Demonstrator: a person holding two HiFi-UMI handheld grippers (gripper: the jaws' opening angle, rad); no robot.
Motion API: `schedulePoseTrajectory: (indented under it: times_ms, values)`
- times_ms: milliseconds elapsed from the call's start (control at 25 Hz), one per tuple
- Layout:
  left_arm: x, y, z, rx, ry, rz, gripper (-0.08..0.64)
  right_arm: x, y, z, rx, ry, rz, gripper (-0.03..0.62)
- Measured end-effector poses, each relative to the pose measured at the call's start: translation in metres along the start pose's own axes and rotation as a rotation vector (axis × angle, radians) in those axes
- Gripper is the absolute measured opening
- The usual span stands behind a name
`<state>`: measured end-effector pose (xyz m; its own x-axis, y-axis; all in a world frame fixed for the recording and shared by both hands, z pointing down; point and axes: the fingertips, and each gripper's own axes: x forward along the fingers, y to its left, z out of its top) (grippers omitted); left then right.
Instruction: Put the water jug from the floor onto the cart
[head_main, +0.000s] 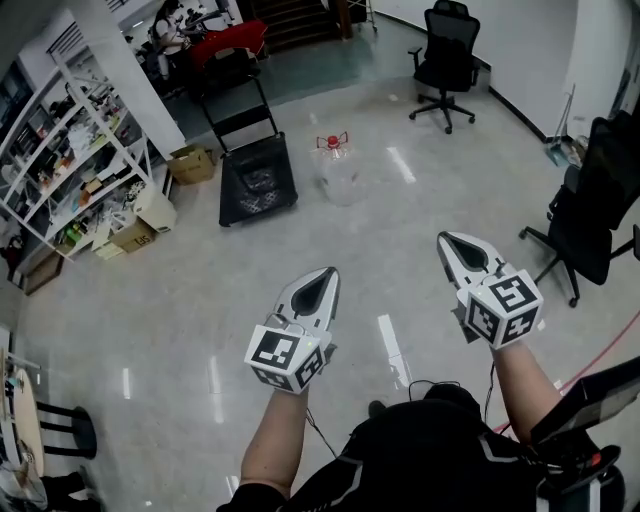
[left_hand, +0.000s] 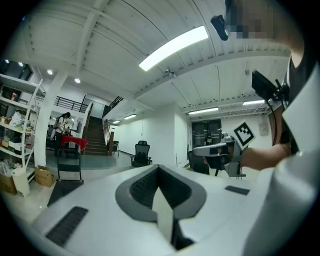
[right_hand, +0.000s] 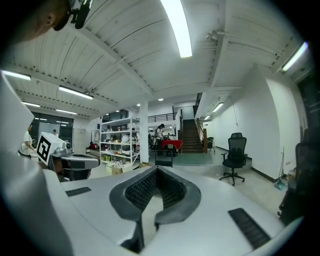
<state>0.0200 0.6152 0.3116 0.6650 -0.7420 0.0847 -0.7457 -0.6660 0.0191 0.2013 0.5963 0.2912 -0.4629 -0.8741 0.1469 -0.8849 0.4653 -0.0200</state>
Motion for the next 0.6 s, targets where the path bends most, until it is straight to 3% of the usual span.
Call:
schedulePoseTrajectory:
  times_ms: [400, 600]
  values:
    - [0.038, -0.004, -0.009, -0.050, 0.026, -0.044, -0.005, 0.028, -0.020, -0.007, -0.005, 0.012, 0.025, 0.002]
    - [0.092, 0.014, -0.008, -0.031, 0.050, 0.000, -0.005, 0.075, -0.066, -0.012, 0.016, -0.011, 0.056, 0.002]
